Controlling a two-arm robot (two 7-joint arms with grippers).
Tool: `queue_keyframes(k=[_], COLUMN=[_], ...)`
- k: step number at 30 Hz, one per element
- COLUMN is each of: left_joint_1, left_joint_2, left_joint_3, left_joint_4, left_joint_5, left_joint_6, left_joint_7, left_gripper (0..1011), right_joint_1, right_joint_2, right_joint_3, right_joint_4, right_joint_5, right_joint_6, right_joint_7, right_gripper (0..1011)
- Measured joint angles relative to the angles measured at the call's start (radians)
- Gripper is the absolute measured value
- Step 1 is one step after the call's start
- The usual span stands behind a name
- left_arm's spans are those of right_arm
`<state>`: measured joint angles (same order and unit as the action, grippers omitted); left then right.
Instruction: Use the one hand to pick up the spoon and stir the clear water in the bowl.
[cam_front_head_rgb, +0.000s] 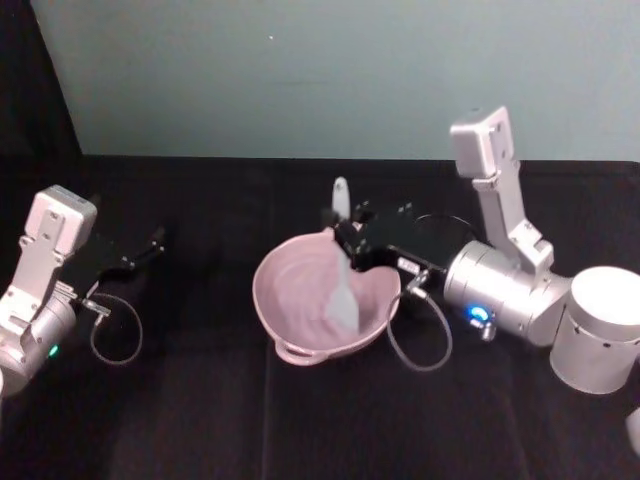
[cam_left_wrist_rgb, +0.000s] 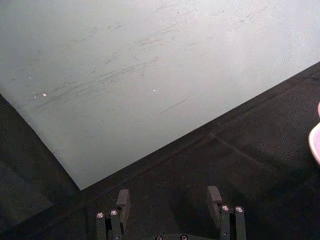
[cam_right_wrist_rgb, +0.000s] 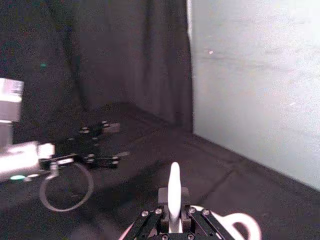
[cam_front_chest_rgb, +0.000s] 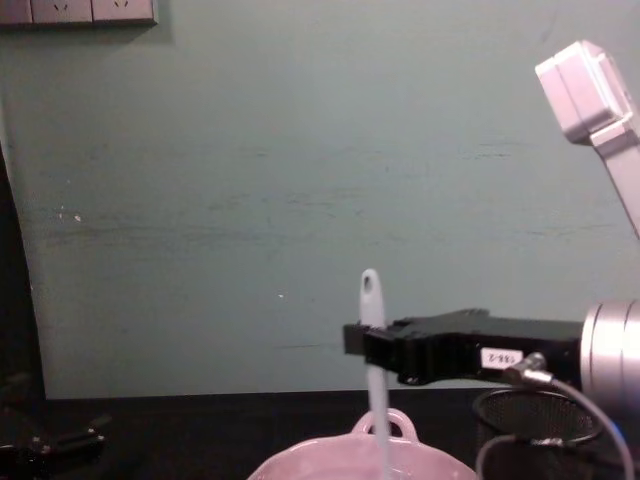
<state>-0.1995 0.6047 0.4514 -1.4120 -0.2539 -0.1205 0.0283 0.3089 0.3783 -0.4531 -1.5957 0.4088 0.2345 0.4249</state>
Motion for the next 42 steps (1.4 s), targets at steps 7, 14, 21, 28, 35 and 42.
queue_keyframes(k=[7, 14, 21, 28, 35, 42], left_joint_1=[0.0, 0.0, 0.0, 0.0, 0.0, 0.0], left_joint_2=[0.0, 0.0, 0.0, 0.0, 0.0, 0.0], left_joint_3=[0.0, 0.0, 0.0, 0.0, 0.0, 0.0], left_joint_4=[0.0, 0.0, 0.0, 0.0, 0.0, 0.0], left_joint_5=[0.0, 0.0, 0.0, 0.0, 0.0, 0.0], left_joint_6=[0.0, 0.0, 0.0, 0.0, 0.0, 0.0], left_joint_7=[0.0, 0.0, 0.0, 0.0, 0.0, 0.0], left_gripper=[1011, 1011, 1011, 1011, 1011, 1011], right_joint_1=[-0.008, 0.031, 0.081, 0.107, 0.09, 0.034], right_joint_2=[-0.032, -0.102, -0.163, -0.196, -0.17, -0.1], right_joint_3=[-0.034, -0.065, -0.067, -0.039, -0.007, 0.025], right_joint_4=[-0.004, 0.078, 0.194, 0.277, 0.26, 0.149], right_joint_5=[0.04, 0.034, -0.005, -0.071, -0.12, -0.125], right_joint_6=[0.008, -0.06, -0.137, -0.223, -0.255, -0.173], right_joint_7=[0.002, -0.03, -0.066, -0.121, -0.152, -0.122], right_gripper=[131, 131, 131, 131, 132, 132])
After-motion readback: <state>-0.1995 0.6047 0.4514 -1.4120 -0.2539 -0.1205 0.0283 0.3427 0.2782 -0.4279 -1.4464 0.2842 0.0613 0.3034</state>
